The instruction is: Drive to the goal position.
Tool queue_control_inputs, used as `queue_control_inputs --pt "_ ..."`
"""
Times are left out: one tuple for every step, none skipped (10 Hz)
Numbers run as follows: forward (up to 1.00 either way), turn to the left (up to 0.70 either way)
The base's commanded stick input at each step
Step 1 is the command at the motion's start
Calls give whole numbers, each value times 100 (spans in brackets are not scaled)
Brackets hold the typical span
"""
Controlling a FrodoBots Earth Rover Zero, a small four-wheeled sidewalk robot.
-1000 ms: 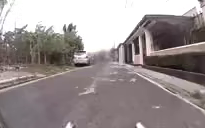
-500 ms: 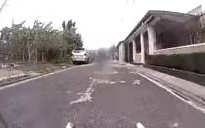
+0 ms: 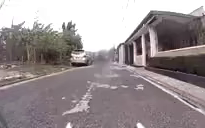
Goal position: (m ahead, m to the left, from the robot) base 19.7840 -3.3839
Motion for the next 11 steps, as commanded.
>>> queue_control_inputs --pt "8 0" --pt "8 0" --pt "8 0" --pt "8 0" --pt "8 0" --pt "9 0" --pt "8 0" --pt "8 0" --pt "8 0" --pt "8 0" --pt "8 0"
